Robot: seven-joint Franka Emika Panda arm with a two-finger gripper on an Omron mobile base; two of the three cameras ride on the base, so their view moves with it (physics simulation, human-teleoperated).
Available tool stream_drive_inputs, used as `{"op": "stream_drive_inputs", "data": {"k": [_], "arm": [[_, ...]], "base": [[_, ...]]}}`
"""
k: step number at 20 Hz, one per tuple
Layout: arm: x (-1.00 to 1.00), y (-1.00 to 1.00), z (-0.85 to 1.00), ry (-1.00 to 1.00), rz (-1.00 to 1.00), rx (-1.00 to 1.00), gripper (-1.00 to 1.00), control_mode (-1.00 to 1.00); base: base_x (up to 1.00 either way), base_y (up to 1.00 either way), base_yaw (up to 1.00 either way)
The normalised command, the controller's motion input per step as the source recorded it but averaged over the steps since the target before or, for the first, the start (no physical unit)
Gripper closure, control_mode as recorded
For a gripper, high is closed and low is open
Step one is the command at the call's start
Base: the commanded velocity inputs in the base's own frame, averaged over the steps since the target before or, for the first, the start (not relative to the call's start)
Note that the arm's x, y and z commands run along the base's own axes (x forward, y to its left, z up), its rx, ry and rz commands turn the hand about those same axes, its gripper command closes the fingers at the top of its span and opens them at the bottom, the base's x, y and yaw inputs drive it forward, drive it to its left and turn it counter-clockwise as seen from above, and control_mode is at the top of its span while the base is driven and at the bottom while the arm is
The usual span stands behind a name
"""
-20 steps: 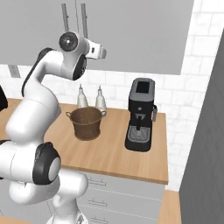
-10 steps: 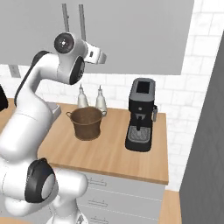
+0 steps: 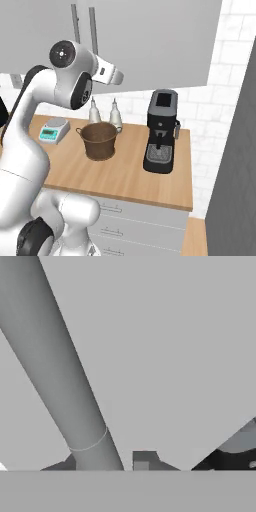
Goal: Open the cabinet, pick up the bread from the cabinet and place it in the basket. Then move the basket to the dining counter.
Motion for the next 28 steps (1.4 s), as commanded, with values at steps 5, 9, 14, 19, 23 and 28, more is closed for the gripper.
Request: {"op": "stream_drive_inputs", "data": {"k": [5,9,14,19,23,28], "arm": [[-0.96,-0.5,0.0,0.09,-0.05,0.01,-1.0,-1.0],[-1.0,-0.12,0.0,0.04,-0.01,-0.02,-1.0,-1.0],[-1.0,0.69,0.0,0.0,0.0,-0.31,-1.0,-1.0],[-0.38,1.0,0.12,0.01,-0.1,-0.53,-1.0,-1.0],[0.51,1.0,0.13,0.18,-0.19,-0.45,-1.0,-1.0],[0.94,0.5,-0.01,0.3,-0.12,-0.32,-1.0,-1.0]], "base": [[0.0,0.0,0.0],[0.0,0.0,0.0],[0.0,0.0,0.0],[0.0,0.0,0.0],[0.0,0.0,0.0],[0.0,0.0,0.0]]}}
